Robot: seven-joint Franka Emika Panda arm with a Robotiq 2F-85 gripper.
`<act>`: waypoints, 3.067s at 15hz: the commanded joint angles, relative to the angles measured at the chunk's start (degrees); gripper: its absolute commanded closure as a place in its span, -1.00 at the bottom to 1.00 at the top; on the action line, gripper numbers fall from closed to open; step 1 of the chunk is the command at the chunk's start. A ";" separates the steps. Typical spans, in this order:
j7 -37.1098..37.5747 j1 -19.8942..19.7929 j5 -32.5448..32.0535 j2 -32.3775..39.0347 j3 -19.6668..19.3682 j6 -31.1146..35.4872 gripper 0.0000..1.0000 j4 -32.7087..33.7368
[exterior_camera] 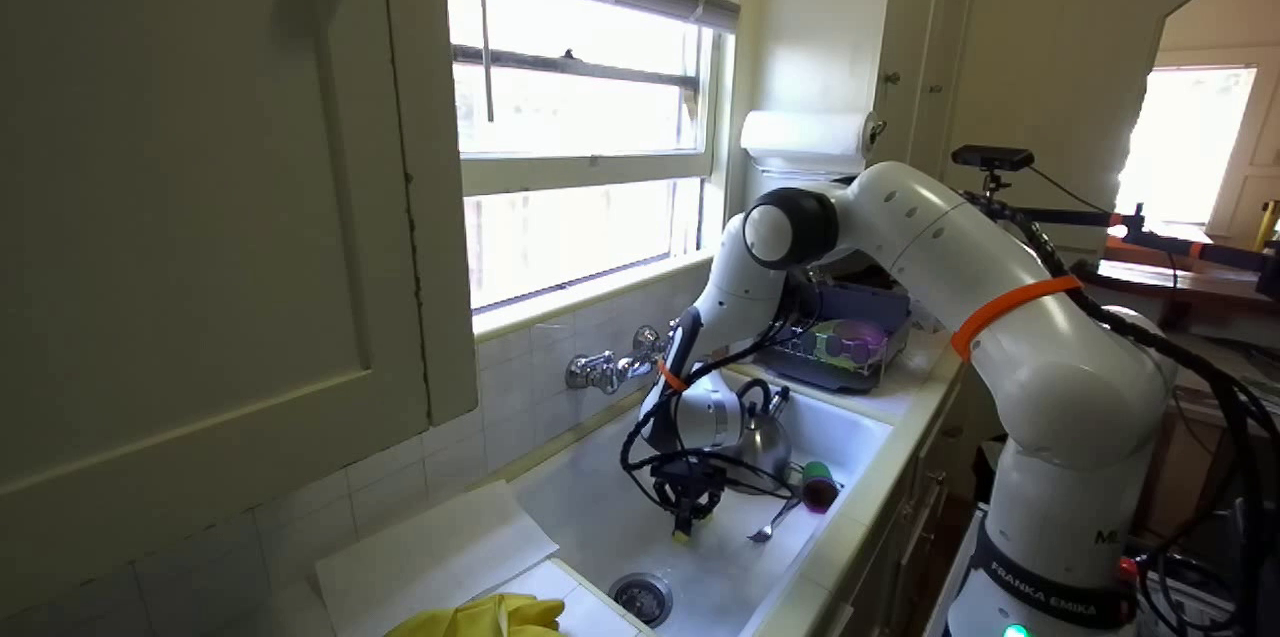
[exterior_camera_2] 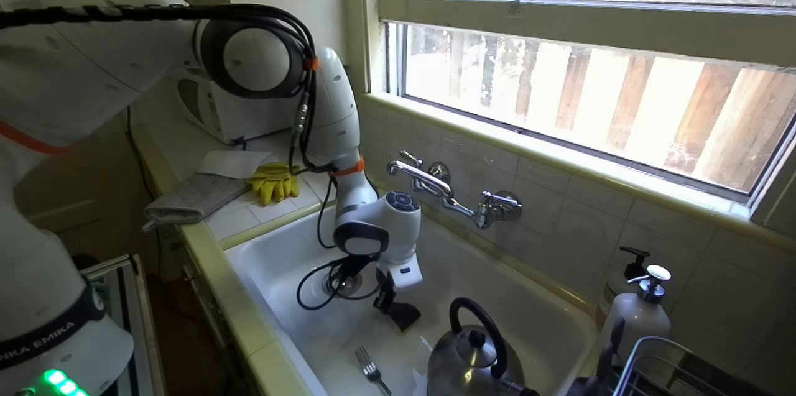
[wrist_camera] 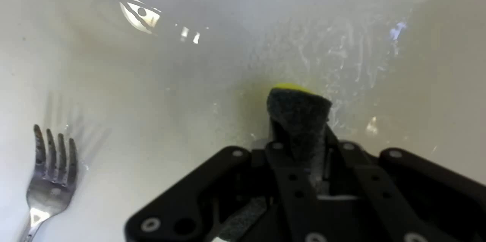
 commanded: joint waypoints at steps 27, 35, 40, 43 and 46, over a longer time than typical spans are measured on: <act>-0.21 0.76 1.19 -11.78 -0.12 0.23 0.92 -10.00; -0.18 0.72 1.15 -11.57 -0.14 0.00 0.92 -9.69; 0.19 1.41 0.81 -11.33 -0.75 -0.26 -0.10 -9.57; 0.16 1.49 0.79 -11.21 -0.78 -0.48 -0.60 -9.45; 0.23 1.72 0.67 -11.16 -1.02 -0.62 -0.98 -9.50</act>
